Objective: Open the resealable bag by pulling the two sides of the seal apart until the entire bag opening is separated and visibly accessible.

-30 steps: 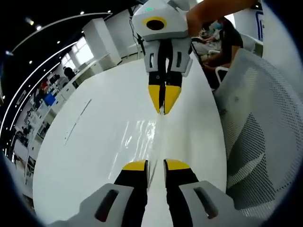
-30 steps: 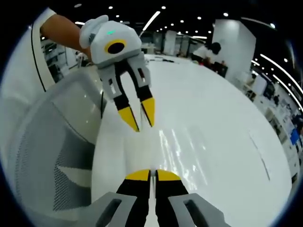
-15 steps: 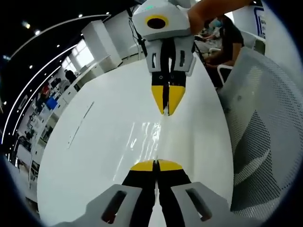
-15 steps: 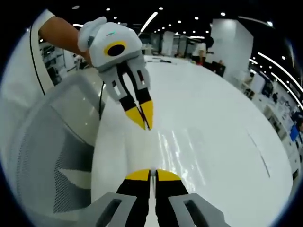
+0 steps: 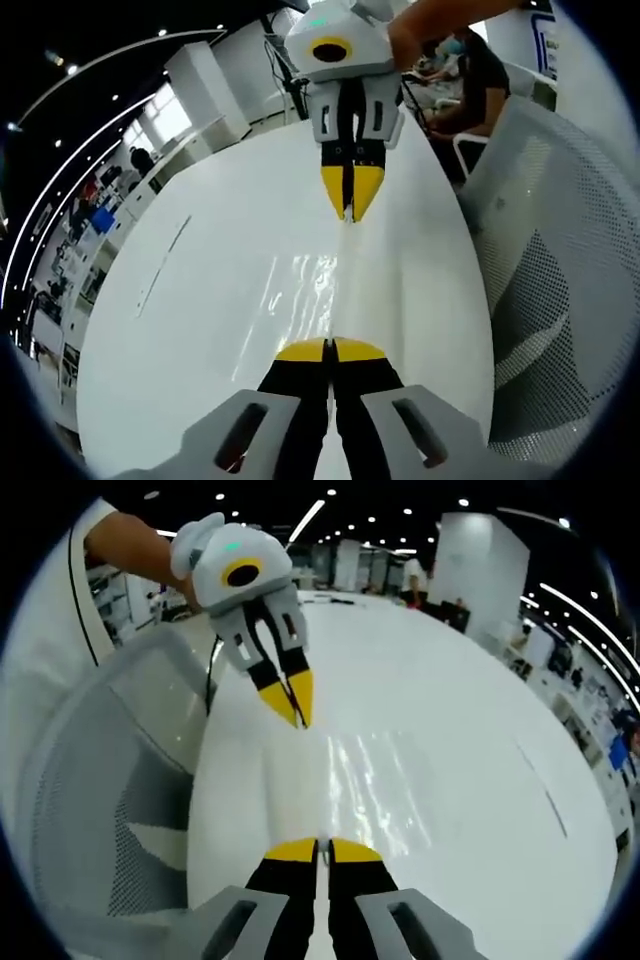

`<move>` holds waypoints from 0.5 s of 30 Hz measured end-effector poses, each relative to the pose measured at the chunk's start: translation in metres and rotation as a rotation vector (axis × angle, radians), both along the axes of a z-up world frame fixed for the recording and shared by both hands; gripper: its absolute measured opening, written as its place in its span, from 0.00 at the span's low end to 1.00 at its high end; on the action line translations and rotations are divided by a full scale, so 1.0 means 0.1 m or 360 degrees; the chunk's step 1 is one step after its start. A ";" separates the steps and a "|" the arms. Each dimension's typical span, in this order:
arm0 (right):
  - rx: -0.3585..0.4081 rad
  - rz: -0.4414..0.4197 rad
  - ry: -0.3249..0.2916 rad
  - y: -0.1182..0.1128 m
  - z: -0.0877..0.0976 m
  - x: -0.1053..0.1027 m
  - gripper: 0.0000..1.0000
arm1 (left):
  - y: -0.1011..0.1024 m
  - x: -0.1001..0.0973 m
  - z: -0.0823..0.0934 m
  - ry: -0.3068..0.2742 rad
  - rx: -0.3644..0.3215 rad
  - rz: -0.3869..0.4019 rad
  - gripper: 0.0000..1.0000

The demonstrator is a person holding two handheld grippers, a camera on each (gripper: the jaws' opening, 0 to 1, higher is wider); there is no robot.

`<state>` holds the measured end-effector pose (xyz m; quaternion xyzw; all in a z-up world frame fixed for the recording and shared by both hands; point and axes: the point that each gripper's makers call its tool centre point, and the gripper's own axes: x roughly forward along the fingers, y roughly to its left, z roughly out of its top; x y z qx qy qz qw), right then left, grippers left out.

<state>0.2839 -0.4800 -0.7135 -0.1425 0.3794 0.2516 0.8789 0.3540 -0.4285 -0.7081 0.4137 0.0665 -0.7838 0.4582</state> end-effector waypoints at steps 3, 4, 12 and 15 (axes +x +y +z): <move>-0.0011 -0.0002 0.0021 0.00 -0.05 0.02 0.00 | 0.01 0.00 -0.01 -0.0014 0.0012 -0.0001 0.00; -0.0027 0.0009 0.0029 0.00 -0.07 0.03 0.00 | 0.01 -0.01 -0.01 -0.0016 0.0017 -0.0007 0.00; 0.0004 0.0003 -0.0040 0.01 0.01 0.10 0.01 | 0.06 0.07 0.03 -0.0027 -0.0012 0.0017 0.00; 0.0111 -0.0018 -0.0050 0.08 0.07 0.13 0.09 | 0.07 0.06 0.04 -0.0013 -0.0021 0.0019 0.00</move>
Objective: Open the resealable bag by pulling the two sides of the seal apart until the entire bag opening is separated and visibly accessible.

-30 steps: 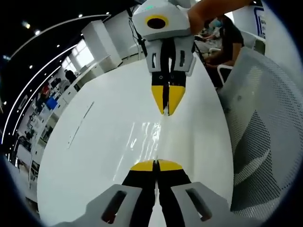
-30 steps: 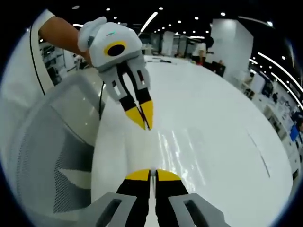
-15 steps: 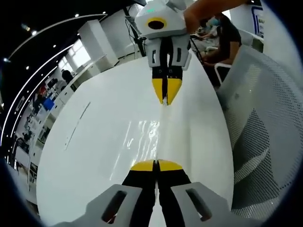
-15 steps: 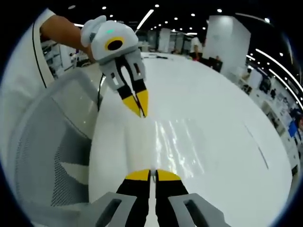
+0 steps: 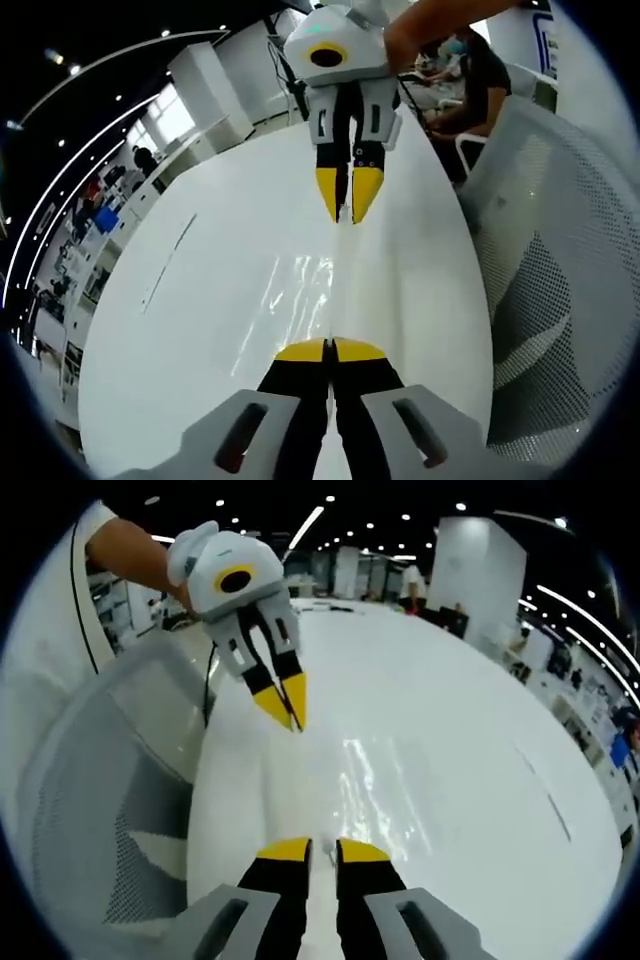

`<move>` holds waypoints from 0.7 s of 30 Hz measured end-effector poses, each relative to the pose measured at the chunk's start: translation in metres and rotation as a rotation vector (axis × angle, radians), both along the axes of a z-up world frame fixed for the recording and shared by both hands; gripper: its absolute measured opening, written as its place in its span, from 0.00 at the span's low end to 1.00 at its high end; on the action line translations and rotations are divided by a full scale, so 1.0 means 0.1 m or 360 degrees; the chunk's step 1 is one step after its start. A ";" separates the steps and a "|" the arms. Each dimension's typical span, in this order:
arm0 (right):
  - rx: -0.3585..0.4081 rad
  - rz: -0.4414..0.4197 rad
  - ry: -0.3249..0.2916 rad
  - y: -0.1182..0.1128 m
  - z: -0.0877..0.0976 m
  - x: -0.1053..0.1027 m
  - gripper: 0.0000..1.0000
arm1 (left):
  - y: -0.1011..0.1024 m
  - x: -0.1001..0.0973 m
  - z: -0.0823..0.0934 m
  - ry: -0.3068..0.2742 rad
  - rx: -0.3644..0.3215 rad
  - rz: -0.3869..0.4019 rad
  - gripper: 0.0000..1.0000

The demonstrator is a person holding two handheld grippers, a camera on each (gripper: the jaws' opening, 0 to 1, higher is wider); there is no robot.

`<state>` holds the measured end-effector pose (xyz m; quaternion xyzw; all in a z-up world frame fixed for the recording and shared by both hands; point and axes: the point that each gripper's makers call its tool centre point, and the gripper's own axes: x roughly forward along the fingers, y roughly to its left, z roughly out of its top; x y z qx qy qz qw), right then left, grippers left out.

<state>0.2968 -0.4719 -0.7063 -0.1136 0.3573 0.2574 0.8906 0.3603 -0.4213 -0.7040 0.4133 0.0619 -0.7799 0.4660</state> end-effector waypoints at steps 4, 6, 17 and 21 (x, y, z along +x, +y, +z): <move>0.0070 -0.0020 -0.0005 0.08 0.08 0.05 0.14 | 0.00 -0.03 -0.01 -0.0009 -0.0009 -0.0040 0.00; 0.0076 -0.0019 -0.0033 0.11 0.14 0.10 0.15 | -0.01 -0.05 -0.02 -0.0040 -0.0019 -0.0066 0.00; 0.0103 -0.0030 -0.0044 0.15 0.19 0.28 0.14 | -0.04 -0.14 -0.03 -0.0086 -0.0045 -0.0159 0.00; 0.0130 -0.0034 0.0006 0.16 0.13 0.28 0.13 | -0.04 -0.17 -0.02 -0.0104 -0.0048 -0.0194 0.00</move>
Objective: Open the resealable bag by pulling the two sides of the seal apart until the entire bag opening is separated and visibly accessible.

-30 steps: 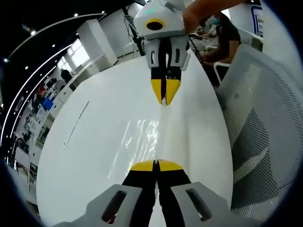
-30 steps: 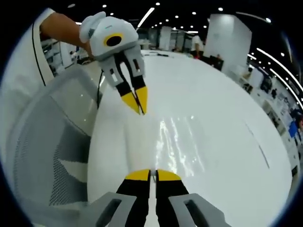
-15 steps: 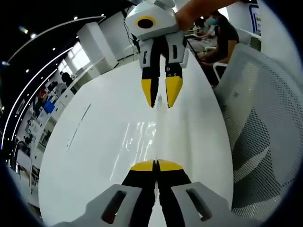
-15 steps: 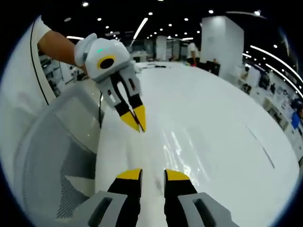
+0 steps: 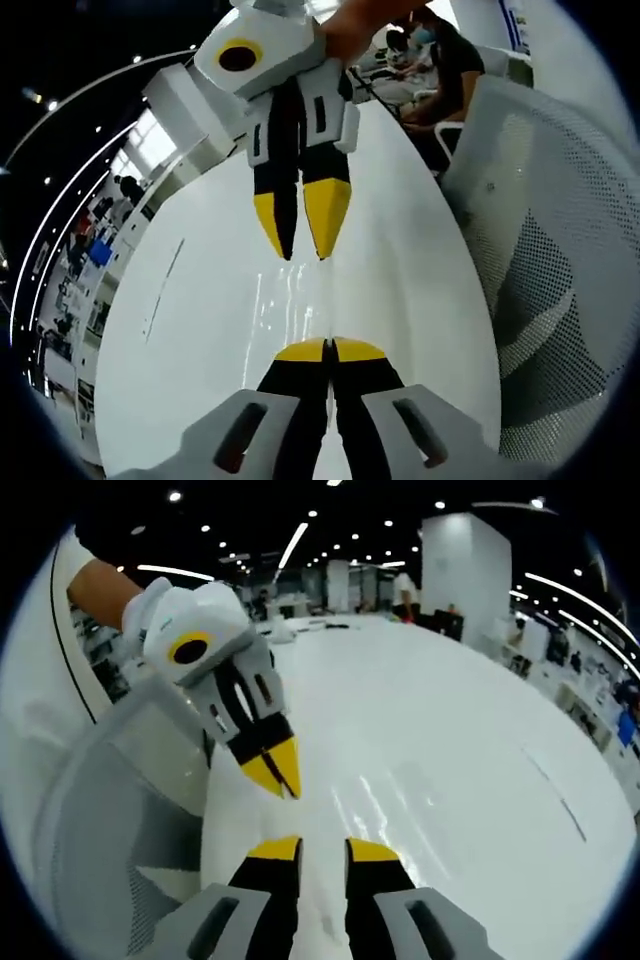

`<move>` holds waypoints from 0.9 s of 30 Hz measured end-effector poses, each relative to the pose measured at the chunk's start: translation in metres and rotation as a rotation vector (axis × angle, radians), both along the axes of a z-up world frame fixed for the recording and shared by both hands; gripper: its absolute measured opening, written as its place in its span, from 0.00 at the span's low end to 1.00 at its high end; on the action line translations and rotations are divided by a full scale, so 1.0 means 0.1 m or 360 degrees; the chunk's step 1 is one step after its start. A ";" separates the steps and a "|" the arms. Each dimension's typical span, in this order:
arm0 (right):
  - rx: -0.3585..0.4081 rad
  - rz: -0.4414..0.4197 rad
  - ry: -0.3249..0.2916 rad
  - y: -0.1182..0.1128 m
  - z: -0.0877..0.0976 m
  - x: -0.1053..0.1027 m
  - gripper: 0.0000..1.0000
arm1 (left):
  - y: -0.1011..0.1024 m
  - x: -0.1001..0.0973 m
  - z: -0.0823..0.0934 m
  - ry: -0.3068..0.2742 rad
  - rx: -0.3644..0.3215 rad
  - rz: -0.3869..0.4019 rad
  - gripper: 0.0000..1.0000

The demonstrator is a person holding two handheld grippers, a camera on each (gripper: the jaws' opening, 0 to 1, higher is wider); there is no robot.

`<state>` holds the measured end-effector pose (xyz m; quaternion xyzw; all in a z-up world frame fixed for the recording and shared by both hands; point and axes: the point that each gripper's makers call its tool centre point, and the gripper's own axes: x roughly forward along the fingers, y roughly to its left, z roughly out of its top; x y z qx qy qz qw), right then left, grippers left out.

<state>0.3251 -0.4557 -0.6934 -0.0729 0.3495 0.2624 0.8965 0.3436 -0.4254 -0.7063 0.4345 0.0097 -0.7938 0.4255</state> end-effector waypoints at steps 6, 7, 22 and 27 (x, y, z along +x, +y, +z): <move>0.0044 -0.0004 0.0072 0.03 -0.10 -0.02 0.12 | -0.01 -0.02 0.01 0.0000 0.0005 -0.0021 0.00; 0.0059 -0.0002 0.0088 0.04 -0.11 -0.03 0.12 | -0.01 -0.02 0.01 0.0003 0.0004 -0.0023 0.00; 0.0065 0.0001 0.0185 0.09 -0.23 -0.06 0.00 | -0.08 -0.05 0.02 0.0065 -0.0007 -0.0006 0.00; 0.0030 0.0008 0.0188 0.09 -0.25 -0.06 0.00 | -0.07 -0.01 0.04 0.0068 -0.0009 0.0019 0.19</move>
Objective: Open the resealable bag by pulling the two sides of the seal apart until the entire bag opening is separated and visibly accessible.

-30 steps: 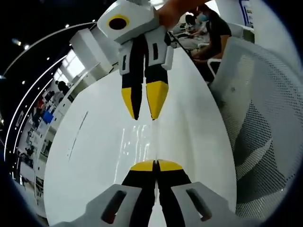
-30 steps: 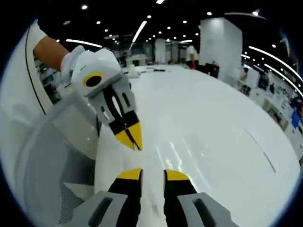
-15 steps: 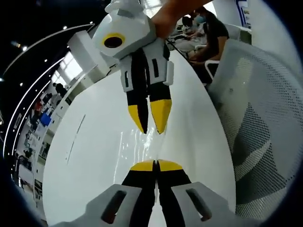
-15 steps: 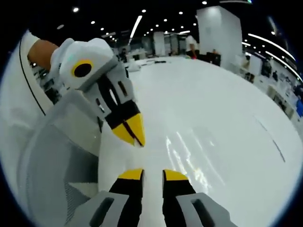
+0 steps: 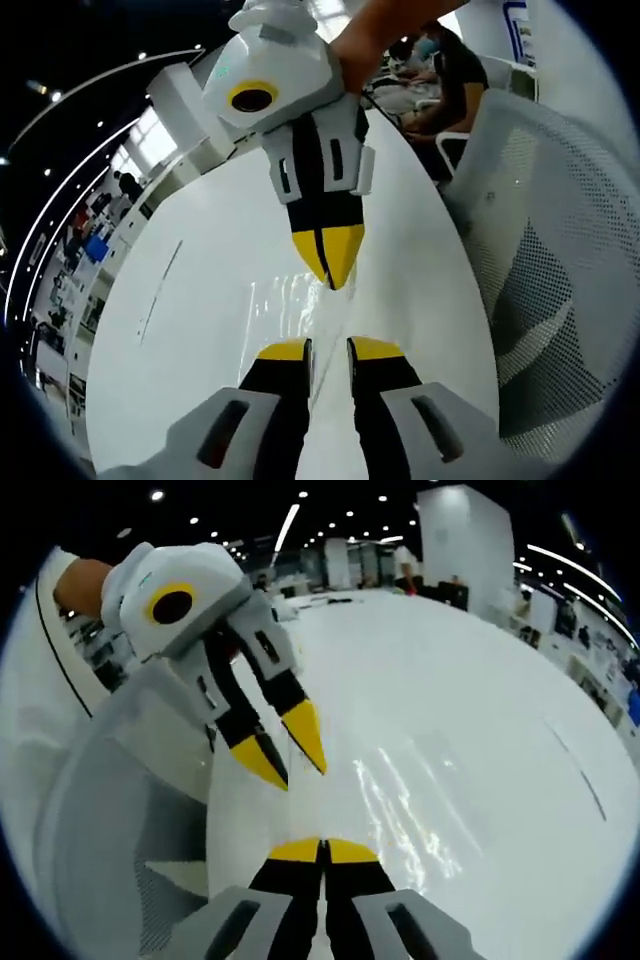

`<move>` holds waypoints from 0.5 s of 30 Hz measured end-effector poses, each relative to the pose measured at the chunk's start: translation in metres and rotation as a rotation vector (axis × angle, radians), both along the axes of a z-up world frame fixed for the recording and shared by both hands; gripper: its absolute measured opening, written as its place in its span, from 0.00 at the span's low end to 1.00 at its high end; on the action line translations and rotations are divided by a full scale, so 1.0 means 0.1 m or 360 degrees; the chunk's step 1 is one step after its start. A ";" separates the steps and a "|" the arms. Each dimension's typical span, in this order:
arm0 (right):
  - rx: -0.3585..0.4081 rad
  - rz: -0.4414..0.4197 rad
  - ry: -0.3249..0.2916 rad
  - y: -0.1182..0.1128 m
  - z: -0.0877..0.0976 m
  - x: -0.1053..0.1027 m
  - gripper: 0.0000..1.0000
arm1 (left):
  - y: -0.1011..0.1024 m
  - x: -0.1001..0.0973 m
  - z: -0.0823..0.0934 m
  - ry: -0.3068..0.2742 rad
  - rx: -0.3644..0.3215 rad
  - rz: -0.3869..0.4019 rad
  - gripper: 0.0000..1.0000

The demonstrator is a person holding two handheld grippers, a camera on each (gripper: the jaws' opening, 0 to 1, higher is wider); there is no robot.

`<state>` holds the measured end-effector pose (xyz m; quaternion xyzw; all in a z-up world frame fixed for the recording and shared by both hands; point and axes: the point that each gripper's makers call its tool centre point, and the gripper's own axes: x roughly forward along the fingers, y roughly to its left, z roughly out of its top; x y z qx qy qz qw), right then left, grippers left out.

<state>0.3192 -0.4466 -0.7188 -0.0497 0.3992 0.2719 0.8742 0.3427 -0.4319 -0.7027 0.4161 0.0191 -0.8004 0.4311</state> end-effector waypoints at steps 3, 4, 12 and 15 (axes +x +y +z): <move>-0.0009 -0.0002 0.0005 0.00 -0.01 0.01 0.00 | 0.02 0.04 0.03 -0.0004 -0.0019 0.0004 0.22; -0.0009 -0.0002 0.0008 0.01 -0.01 0.01 0.00 | 0.03 0.04 0.04 -0.0006 -0.0019 0.0001 0.21; -0.0034 -0.0012 0.0039 0.01 -0.02 0.03 0.00 | 0.03 -0.08 0.12 -0.0034 -0.0053 -0.0078 0.19; -0.0047 -0.0005 0.0029 0.01 0.00 0.05 0.00 | 0.04 -0.14 0.13 -0.0042 -0.0055 -0.0113 0.15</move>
